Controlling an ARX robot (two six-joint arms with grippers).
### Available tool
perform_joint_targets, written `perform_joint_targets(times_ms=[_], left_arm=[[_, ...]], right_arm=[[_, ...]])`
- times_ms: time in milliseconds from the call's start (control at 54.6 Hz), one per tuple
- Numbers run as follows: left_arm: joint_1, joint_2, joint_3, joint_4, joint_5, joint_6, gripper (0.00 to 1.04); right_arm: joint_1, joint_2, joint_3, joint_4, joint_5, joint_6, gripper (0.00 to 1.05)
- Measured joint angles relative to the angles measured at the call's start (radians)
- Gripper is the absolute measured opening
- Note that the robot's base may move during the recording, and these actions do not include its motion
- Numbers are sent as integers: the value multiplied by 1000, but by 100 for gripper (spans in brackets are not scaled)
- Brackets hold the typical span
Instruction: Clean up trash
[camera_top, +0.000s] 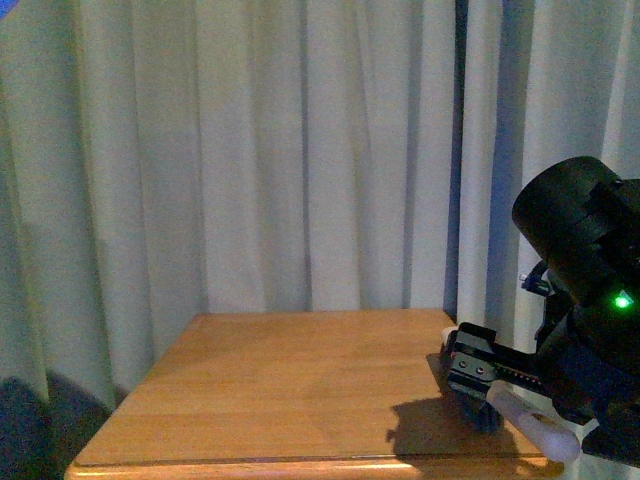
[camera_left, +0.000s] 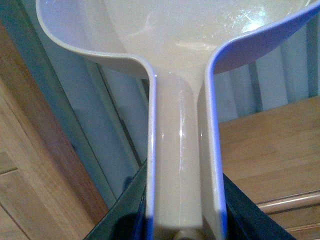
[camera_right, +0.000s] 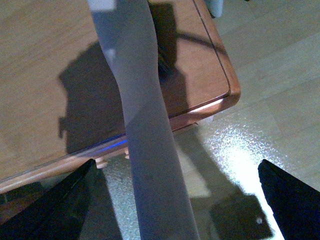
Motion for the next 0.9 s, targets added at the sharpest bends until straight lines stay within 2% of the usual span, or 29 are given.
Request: perform_joint_targets(times_ms=[128,293,348,604,787,897], left_arm=[[0,0,0,0,0,0,27],[0,0,0,0,0,0,27],[0,0,0,0,0,0,27],[0,0,0,0,0,0,27],[0,0,0,0,0,0,27],[0,0,0,0,0,0,27]], right_arm=[[-5,24,15,0,-2,3,96],[-5,33,25,-7,-11,4,71],[-5,34,27,-11,-13,4,59],[-5,35,31,-25,-20,5,23],[-12,29,30,-6,-6,-10,21],[-13,-21,-5,59,48,-84,21]])
